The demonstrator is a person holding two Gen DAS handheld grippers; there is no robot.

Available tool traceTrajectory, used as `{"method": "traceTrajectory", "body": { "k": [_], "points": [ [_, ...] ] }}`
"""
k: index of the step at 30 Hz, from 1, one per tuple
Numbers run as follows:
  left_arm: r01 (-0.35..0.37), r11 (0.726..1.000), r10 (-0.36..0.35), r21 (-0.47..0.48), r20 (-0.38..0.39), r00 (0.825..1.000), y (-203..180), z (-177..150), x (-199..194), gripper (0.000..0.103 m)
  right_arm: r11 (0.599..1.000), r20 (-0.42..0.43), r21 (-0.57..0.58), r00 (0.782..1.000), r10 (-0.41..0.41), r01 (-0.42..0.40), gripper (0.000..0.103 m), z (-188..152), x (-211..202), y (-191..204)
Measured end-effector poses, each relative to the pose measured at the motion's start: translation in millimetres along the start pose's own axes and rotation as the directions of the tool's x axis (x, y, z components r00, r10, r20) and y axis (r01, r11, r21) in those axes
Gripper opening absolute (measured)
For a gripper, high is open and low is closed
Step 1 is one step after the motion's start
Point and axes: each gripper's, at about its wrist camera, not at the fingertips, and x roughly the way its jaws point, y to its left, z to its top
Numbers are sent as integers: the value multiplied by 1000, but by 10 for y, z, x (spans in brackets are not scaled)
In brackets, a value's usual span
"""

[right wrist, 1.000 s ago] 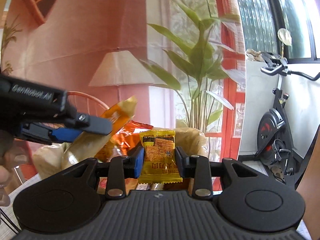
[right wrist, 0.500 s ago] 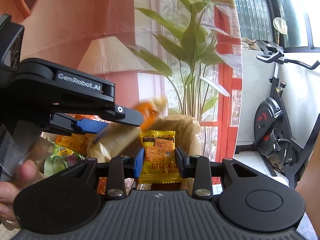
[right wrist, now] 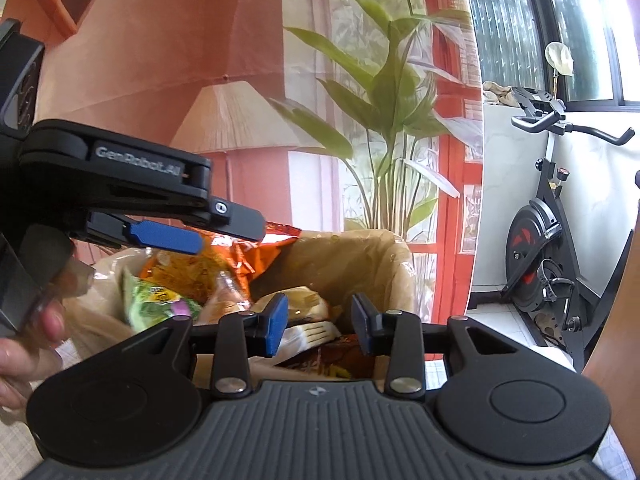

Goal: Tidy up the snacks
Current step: 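Lower both tools back to the table toward the remaining snacks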

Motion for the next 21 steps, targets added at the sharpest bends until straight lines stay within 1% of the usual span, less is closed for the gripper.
{"method": "traceTrajectory", "body": {
  "k": [6, 10, 12, 16, 21],
  "points": [
    [-31, 999, 31, 29, -7, 999, 93, -99, -348, 69, 1000, -3, 25, 1000, 10, -10, 39, -67, -226, 165],
    [-44, 998, 45, 50, -22, 999, 213, -195, -586, 69, 999, -19, 32, 1000, 21, -20, 39, -170, -365, 297],
    [-64, 996, 66, 63, -22, 998, 293, -258, -714, 69, 999, -30, 35, 999, 27, -26, 39, -227, -413, 351],
    [-97, 993, 99, 72, -32, 995, 492, -434, -973, 69, 999, -54, 34, 998, 43, -41, 39, -367, -496, 463],
    [-142, 988, 147, 66, -66, 987, 816, -732, -1200, 69, 997, -100, 35, 992, 78, -75, 39, -571, -508, 589]
  ]
}}
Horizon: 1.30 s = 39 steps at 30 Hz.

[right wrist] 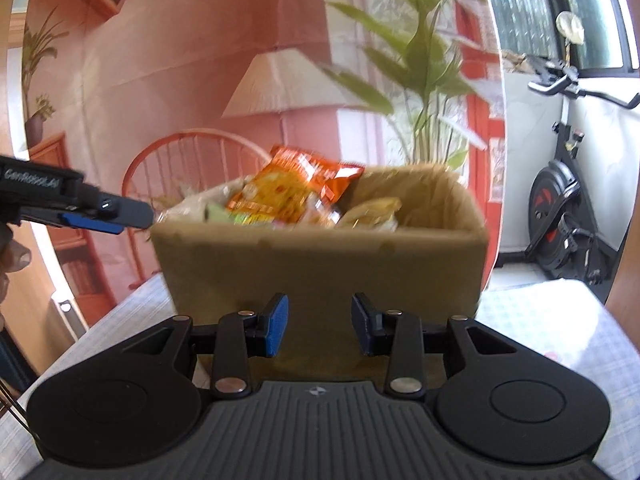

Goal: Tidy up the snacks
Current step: 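Lower both tools back to the table toward the remaining snacks, then grasp the blue-wrapped round snack with the right tool while the left tool grasps the tofu pouch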

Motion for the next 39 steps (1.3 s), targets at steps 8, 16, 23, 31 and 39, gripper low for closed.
{"method": "traceTrajectory", "body": {
  "k": [8, 16, 23, 31, 39],
  "points": [
    [-86, 996, 85, -13, -68, 994, 418, -474, -2, 69, 999, -105, -21, 994, 36, -38, 39, -371, 152, 174],
    [-89, 996, 85, -27, -104, 991, 703, -753, 97, 69, 998, -209, -11, 976, 61, -64, 49, -683, 349, 264],
    [-92, 995, 84, -50, -139, 987, 820, -987, 207, 69, 996, -316, -37, 946, 68, -84, 74, -903, 609, 408],
    [-99, 993, 88, -56, -177, 980, 867, -1176, 271, 69, 986, -401, -123, 915, 52, -109, 86, -1106, 849, 624],
    [-88, 995, 75, -46, -219, 973, 871, -1308, 370, 69, 982, -403, -152, 914, 42, -113, 66, -1196, 850, 597]
  ]
}}
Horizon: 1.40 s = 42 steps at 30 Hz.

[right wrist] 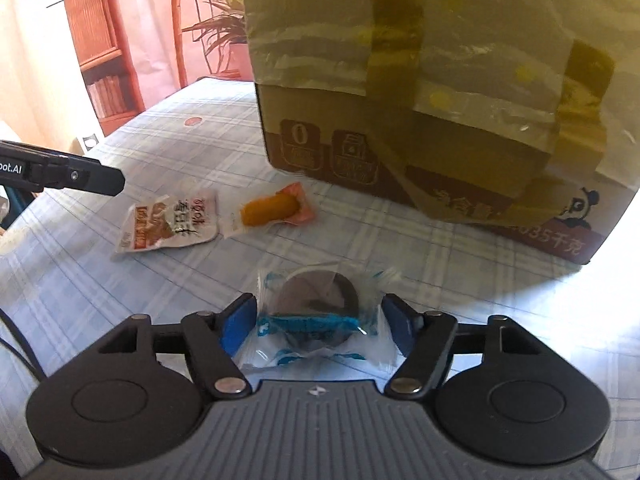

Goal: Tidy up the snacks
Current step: 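Grasp the blue-wrapped round snack with the right tool while the left tool grasps the tofu pouch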

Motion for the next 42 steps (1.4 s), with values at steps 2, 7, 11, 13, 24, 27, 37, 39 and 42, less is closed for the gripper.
{"method": "traceTrajectory", "body": {
  "k": [2, 7, 11, 13, 24, 27, 37, 39, 42],
  "points": [
    [5, 1000, -5, 6, -14, 1000, -10, -31, 59, 69, 1000, 10, -1, 1000, -17, 17, 65, -22, -34, -43],
    [22, 998, -20, 54, -26, 999, -56, -32, 222, 69, 997, 43, 68, 998, -49, 46, 65, -153, -126, -265],
    [44, 997, -42, 66, -30, 999, -75, 11, 330, 69, 996, 72, 74, 996, -55, 49, 65, -233, -182, -303],
    [56, 996, -54, 63, -37, 998, -75, 29, 390, 69, 996, 82, 63, 995, -62, 56, 65, -248, -187, -285],
    [115, 991, -110, 64, -73, 991, -238, -118, 309, 70, 997, 126, 58, 991, -53, 46, 66, -324, -194, -296],
    [74, 990, -67, 118, -63, 996, -343, -197, 282, 70, 997, 132, 65, 990, -47, 38, 66, -333, -205, -306],
    [-45, 992, 48, 120, -22, 999, -504, -147, 399, 70, 996, 144, 87, 989, -25, 12, 66, -338, -236, -360],
    [-73, 988, 75, 133, -12, 997, -565, -160, 410, 71, 996, 146, 92, 989, -22, 9, 66, -342, -240, -366],
    [-90, 990, 90, 106, 8, 996, -569, -195, 381, 71, 995, 149, 97, 989, -19, 5, 66, -343, -245, -373]
  ]
}}
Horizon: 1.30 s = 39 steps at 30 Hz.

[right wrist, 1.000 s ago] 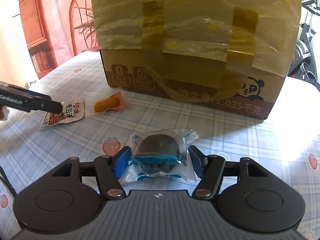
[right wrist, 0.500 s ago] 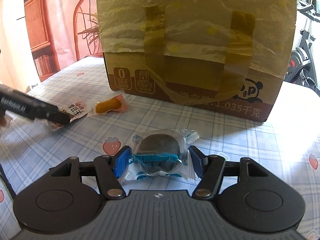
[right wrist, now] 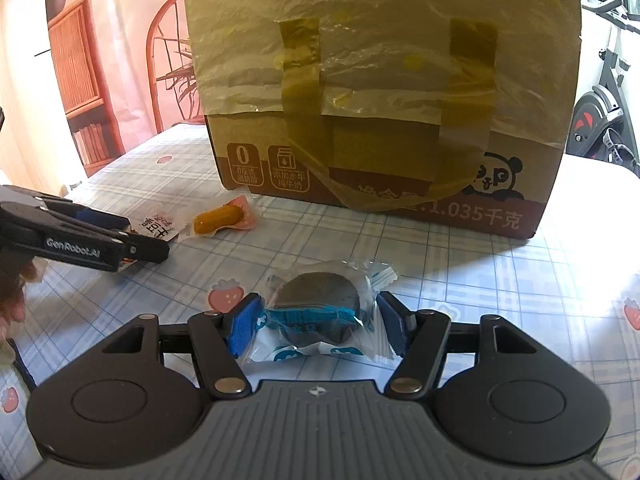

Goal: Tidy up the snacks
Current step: 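Grasp the blue-wrapped round snack with the right tool while the left tool grasps the tofu pouch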

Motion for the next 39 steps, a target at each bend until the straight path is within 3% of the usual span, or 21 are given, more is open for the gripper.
{"method": "traceTrajectory", "body": {
  "k": [2, 3, 7, 9, 10, 12, 20, 25, 33, 39],
  "points": [
    [-11, 1000, 11, -6, 11, 1000, -22, -21, -22, 68, 1000, 1, 3, 1000, 2, -2, 66, -1, -2, -2],
    [-14, 1000, 14, -9, 15, 1000, -29, -28, -40, 61, 1000, 1, 4, 1000, 2, -2, 66, -2, 0, -2],
    [-21, 999, 23, -41, 35, 999, -35, -62, -122, 56, 1000, 2, 7, 1000, 4, -4, 66, -4, -3, -6],
    [-41, 997, 45, -65, 54, 998, -21, -61, -185, 35, 1000, 3, 10, 1000, 6, -6, 66, -6, -4, -11],
    [-38, 996, 42, -80, 50, 998, -4, -53, -203, 35, 1000, 3, 12, 1000, 7, -7, 66, -7, -5, -12],
    [-2, 994, 6, -113, 35, 999, 34, -69, -210, 35, 1000, 4, 13, 1000, 8, -8, 66, -7, -3, -10],
    [9, 994, -5, -105, 42, 999, 14, -92, -237, 35, 1000, 4, 17, 1000, 10, -10, 66, -8, -8, -13],
    [48, 992, -43, -118, 41, 998, 12, -81, -267, 54, 1000, 5, 16, 1000, 9, -9, 66, -8, -8, -11],
    [53, 982, -44, -184, 53, 998, 126, -56, -269, 54, 1000, 5, 19, 1000, 12, -12, 66, -9, -7, -17],
    [60, 982, -57, -177, 21, 998, 103, -74, -258, 60, 1000, 5, 20, 1000, 13, -13, 66, -10, -7, -17]
  ]
}}
